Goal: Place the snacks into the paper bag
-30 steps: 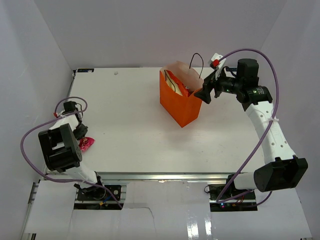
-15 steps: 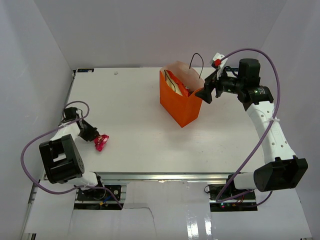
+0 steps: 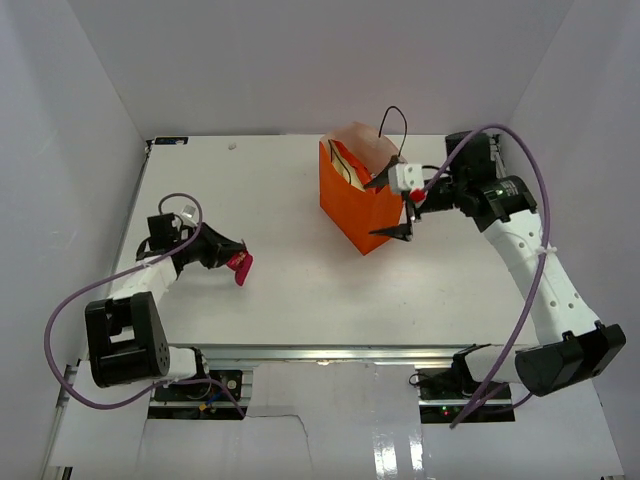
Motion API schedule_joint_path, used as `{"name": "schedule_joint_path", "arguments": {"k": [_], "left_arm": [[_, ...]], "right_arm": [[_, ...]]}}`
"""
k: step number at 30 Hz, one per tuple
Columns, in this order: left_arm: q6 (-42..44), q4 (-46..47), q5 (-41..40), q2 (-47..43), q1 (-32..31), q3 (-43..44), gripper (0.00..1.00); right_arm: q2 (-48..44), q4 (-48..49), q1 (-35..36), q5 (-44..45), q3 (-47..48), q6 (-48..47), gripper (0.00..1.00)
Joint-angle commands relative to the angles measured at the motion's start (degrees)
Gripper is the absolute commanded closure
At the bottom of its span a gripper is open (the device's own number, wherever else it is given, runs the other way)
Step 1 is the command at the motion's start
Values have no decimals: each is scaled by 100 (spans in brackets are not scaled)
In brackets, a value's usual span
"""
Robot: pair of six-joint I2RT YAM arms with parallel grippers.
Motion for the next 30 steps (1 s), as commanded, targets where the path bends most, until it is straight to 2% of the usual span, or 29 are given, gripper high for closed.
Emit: {"name": "schedule_joint_path", "arguments": {"k": [1,3,4,7,12,20,24,27,30], "left_arm": [[-345,417,552,-37,-580,321,100],[-459,426,509,68,-932,401,100],[-494,426,491,103,-1029,453,100],[-617,435,482,165,-1442,585,100],[-810,444,464,139,-1908,709,100],[-943,461,429,121,-2444,717,100],[-1022,558,385,156,-2699,761,100],[-1066,619,359,183,-2796,814,100],[-1101,637,359,148,-2823,823,100]], "right_arm": [[-151,-1039,934,120,-58,-3101,3],[-107,-1145,1408,749,-251,-4172,3],[-72,-1084,1898,997,-339,-4422,3],[25,-655,2707,1894,-786,-5160,2],[411,75,3606,2703,-1166,-5435,3],[974,1287,4144,3196,-1307,-5137,7],[1430,1342,4197,3434,-1158,-5040,11],[1677,1438,4197,3645,-1166,-5022,18],[1836,1430,4188,3794,-1184,-4943,30]]}}
